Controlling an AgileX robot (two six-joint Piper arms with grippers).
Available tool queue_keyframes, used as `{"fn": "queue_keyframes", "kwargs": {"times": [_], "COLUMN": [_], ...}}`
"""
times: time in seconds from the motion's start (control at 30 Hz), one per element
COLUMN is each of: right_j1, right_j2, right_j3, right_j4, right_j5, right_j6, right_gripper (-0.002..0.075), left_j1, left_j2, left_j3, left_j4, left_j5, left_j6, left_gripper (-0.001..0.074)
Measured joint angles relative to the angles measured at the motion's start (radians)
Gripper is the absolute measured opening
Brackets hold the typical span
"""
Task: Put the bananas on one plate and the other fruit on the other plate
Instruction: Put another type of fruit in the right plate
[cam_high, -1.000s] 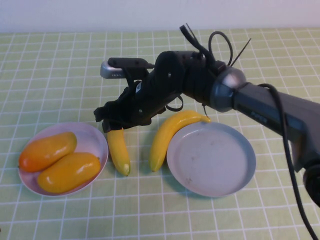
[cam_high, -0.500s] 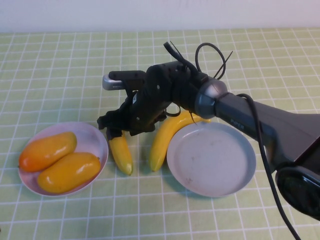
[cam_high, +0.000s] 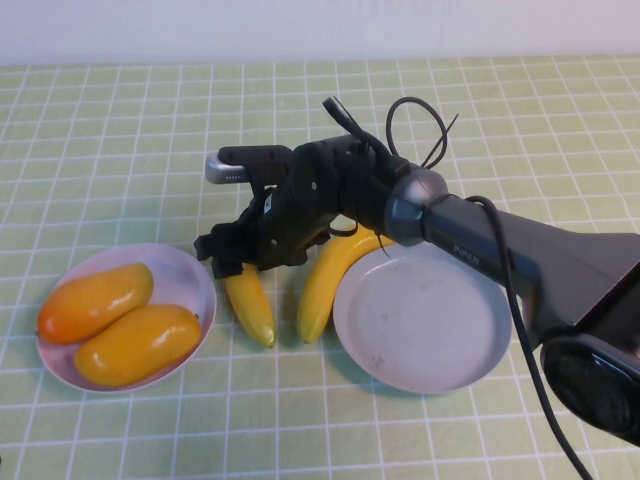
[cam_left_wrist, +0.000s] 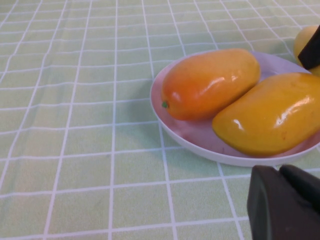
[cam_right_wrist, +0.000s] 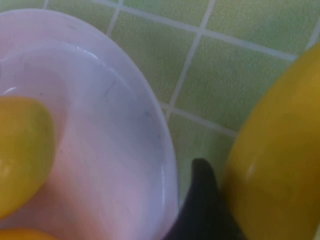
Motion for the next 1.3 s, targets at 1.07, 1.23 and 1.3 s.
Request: {"fn": "queue_keyframes", "kwargs": {"times": [1.07,1.23,1.3], "right_j1": [-0.135,-0.189,-0.192], "right_j2": [-0.727,-0.752,-0.746], "right_j3": [0.799,0.925,0.955], "right_j4": [-0.202,-0.207,-0.208], "right_j5": [0.045,0.046,0.044], "right_j6": [0.066,0.071,0.073], "right_gripper": [0.0308,0.0308,0.0308], "left_j1": [0.000,0.000,0.000], "left_j2": [0.000,0.000,0.000], "left_j3": [0.000,0.000,0.000], "left_j4": [0.000,0.000,0.000], "left_j5": [0.000,0.000,0.000], "left_j6": [0.000,0.000,0.000], "left_gripper": [-0.0004,-0.0004,-0.0004]}}
